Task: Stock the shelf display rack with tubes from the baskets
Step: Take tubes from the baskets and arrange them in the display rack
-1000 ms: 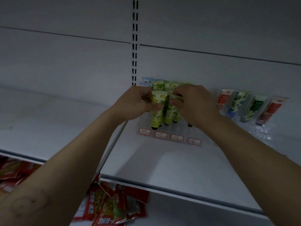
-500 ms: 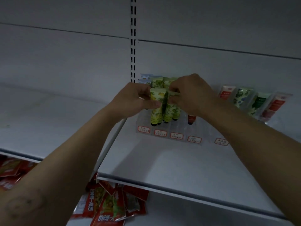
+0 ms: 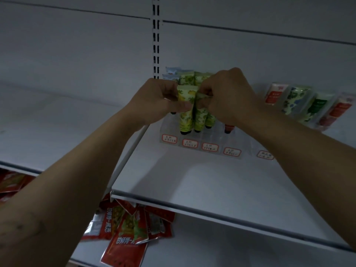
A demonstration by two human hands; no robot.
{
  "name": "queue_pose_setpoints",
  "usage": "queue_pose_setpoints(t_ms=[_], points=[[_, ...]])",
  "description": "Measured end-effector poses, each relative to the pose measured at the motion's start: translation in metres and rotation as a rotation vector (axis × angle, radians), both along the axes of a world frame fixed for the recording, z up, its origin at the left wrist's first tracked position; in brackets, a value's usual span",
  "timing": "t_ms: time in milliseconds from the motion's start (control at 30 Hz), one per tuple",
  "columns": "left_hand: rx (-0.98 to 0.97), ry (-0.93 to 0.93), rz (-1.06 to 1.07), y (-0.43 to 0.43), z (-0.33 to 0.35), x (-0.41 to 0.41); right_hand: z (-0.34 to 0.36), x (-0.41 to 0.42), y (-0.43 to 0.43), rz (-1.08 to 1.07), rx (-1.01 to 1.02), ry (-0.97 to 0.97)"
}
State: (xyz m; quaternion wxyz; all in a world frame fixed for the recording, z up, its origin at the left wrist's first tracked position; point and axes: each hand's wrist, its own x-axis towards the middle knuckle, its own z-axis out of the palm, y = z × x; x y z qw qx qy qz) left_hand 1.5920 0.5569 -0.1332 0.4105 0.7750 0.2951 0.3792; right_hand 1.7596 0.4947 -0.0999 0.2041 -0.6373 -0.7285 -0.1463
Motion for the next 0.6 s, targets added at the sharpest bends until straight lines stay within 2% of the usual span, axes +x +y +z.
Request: queue_pose_setpoints(t_ms=[267,467,600], points=[[-0.024,0.011,-0.015,-0.004,0.003,-0.001,-0.009,-0.005,-0.002,-0.077,-0.072,-0.001],[-0.031,0.034,0.049,-0.007,0.003,0.001,-0.013,0.000,-0.013,-0.106,-0.110,0.049],[0.114,0.158,0.052,-0.007,0.005,0.000,-0.009,-0.006,-0.014,-0.138,-0.196,-0.019]])
